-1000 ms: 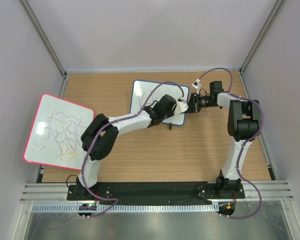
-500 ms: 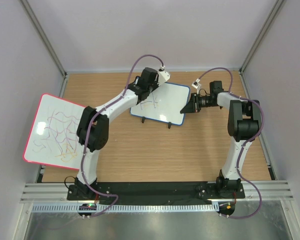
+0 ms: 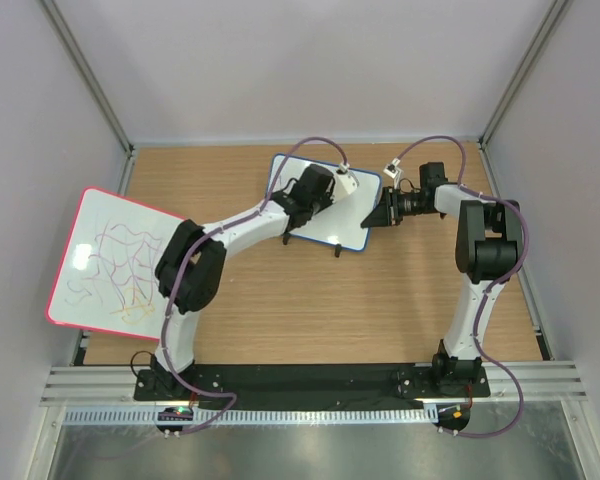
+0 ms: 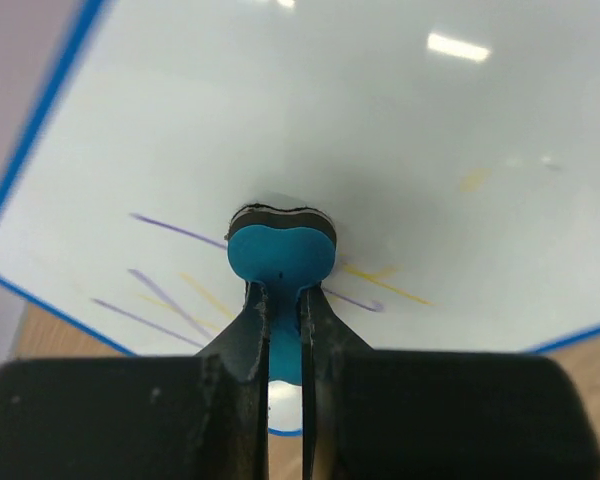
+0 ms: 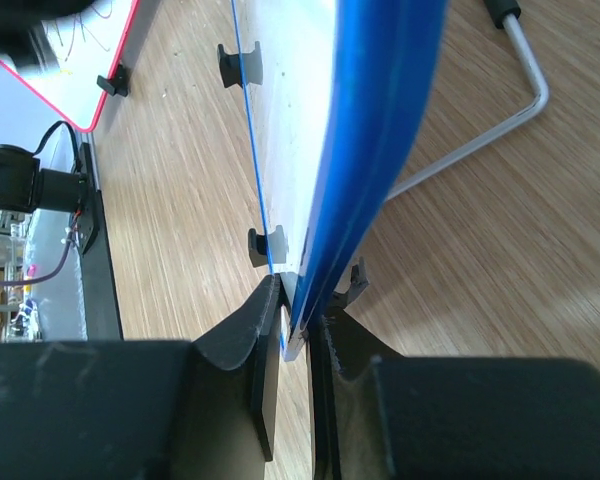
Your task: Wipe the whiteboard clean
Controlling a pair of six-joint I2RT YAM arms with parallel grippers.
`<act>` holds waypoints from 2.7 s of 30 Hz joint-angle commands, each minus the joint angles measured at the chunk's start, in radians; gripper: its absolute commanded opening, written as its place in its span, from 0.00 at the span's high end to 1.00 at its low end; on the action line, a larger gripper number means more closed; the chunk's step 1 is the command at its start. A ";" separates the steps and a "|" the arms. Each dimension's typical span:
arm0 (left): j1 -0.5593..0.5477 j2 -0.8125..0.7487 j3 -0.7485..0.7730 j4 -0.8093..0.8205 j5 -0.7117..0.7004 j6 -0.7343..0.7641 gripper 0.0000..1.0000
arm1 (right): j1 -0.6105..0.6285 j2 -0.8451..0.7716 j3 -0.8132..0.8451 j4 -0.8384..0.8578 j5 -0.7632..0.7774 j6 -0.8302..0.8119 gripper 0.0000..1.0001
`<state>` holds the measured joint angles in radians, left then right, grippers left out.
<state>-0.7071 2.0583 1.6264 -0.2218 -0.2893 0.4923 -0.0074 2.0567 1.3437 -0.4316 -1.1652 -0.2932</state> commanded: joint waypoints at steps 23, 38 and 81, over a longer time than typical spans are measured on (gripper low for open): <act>0.141 0.054 0.127 -0.040 0.010 -0.001 1.00 | 0.007 -0.056 0.003 0.019 0.041 -0.038 0.99; 0.003 -0.001 -0.017 -0.042 0.114 -0.055 1.00 | 0.007 -0.053 0.003 0.016 0.044 -0.038 0.99; 0.112 0.142 0.285 -0.114 0.134 -0.061 1.00 | 0.007 -0.040 0.012 0.013 0.058 -0.037 0.99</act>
<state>-0.5892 2.2044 1.9579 -0.3153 -0.1959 0.4480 -0.0074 2.0529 1.3434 -0.4274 -1.1458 -0.2932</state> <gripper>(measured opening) 0.061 0.177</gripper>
